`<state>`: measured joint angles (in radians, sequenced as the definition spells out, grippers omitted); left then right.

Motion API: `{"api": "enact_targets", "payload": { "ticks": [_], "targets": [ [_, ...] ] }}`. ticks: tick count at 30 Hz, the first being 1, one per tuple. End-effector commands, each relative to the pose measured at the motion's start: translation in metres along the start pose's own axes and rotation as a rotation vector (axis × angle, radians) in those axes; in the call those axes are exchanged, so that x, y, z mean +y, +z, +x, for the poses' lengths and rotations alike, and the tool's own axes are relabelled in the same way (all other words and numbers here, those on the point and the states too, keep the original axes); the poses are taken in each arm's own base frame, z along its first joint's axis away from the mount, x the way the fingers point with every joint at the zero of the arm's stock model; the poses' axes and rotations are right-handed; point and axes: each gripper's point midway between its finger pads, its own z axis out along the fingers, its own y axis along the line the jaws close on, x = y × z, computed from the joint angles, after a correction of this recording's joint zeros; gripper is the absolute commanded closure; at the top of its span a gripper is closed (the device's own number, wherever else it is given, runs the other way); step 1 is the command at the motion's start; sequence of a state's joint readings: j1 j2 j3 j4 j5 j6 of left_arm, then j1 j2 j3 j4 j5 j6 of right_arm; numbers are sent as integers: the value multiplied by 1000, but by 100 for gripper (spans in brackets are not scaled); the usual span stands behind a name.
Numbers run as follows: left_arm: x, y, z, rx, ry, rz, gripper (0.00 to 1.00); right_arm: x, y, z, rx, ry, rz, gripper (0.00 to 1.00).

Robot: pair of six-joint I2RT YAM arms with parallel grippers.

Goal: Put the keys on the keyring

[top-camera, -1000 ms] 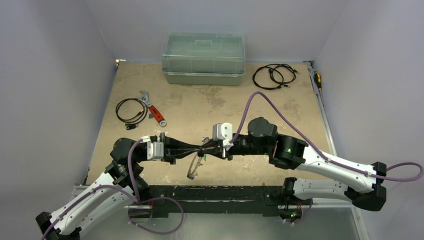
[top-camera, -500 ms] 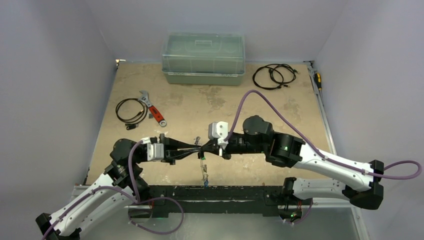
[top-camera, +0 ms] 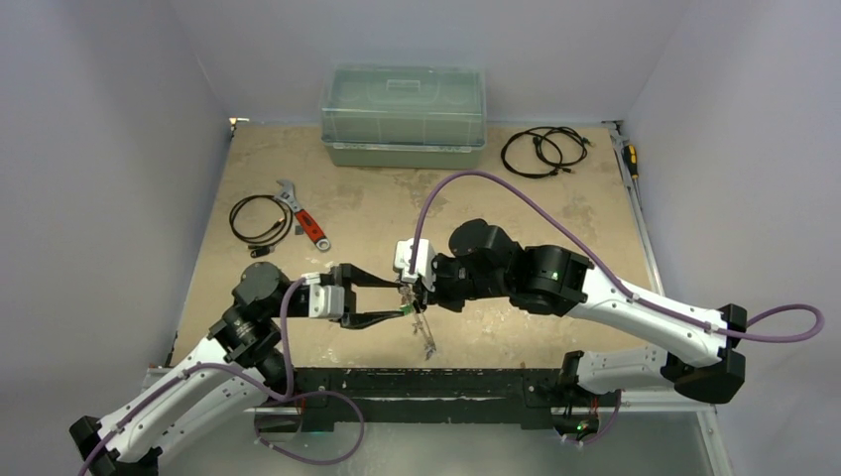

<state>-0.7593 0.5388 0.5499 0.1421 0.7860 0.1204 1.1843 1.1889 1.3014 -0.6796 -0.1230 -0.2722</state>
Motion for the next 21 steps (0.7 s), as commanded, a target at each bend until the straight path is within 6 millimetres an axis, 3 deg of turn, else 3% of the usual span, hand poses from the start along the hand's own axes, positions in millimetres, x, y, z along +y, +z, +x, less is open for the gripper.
{"api": "enact_targets", "payload": {
  "ticks": [1, 8, 21],
  "targets": [
    [0, 5, 2, 20, -5, 41, 56, -6, -15, -13, -6, -26, 22, 100],
    [1, 11, 7, 26, -43, 59, 58, 3, -15, -17, -29, -29, -26, 100],
    [7, 15, 17, 50, -75, 30, 71, 12, -15, -27, -72, -45, -82, 100]
  ]
}}
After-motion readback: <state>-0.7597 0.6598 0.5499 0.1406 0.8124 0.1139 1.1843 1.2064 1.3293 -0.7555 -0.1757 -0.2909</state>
